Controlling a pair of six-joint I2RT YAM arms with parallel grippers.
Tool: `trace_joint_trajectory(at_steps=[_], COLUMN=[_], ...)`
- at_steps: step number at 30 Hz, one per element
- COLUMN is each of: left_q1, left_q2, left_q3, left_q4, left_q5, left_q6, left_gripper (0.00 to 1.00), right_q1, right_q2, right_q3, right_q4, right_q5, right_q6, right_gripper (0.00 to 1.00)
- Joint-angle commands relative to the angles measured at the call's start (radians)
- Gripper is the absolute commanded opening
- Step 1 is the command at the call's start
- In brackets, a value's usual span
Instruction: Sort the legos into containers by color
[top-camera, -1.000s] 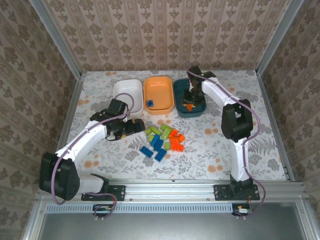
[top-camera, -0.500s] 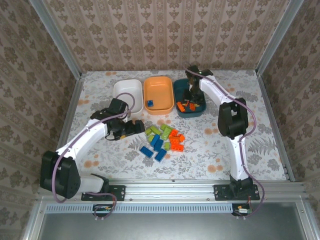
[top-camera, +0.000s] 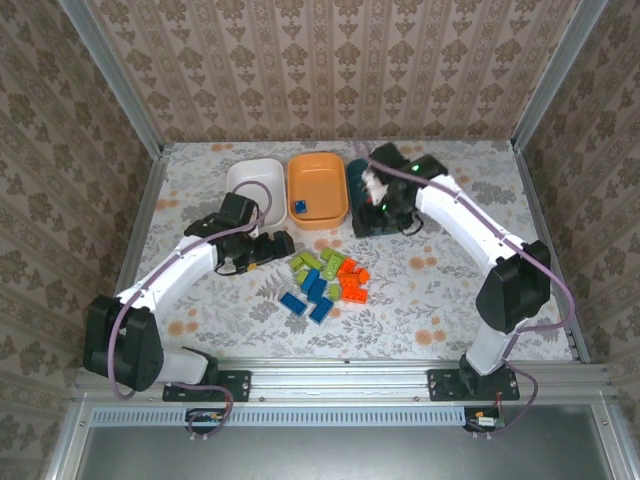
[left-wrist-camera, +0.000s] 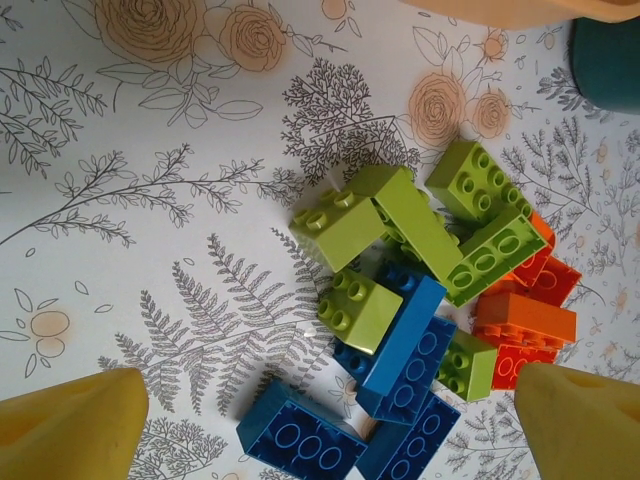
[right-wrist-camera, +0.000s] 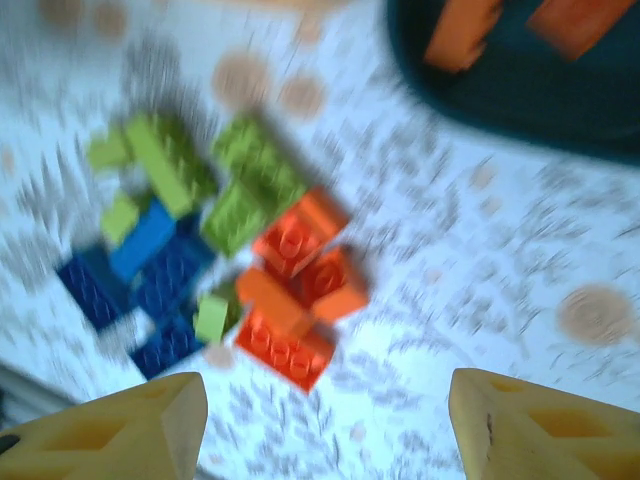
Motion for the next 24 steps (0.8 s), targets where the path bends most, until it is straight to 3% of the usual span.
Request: trace_joint_trajectory(at_steps=[1, 11, 24], left_q1=[0.016, 0.049, 0.122], left_q2=[0.004, -0.073, -0.163], left_q3=[-0.002, -0.047, -0.082], left_q4=[0.005, -0.037, -0.089], left_q5=[0.012, 0.007, 0.024], left_q6=[-0.006, 0.001, 0.016], left_gripper=[0.96, 0.96, 0.96], right_q1=[0.074, 0.216, 0.258], right_q2=[-0.013, 0.060, 0.193], right_q3=[-0.119, -0.288, -0.292], right_q4=[-0.029, 0.145, 0.218], right_q5=[-0.002, 0.070, 0.148], right_q6=[-0.150, -0.146, -0.131], right_gripper=[0.67, 0.67, 0.67])
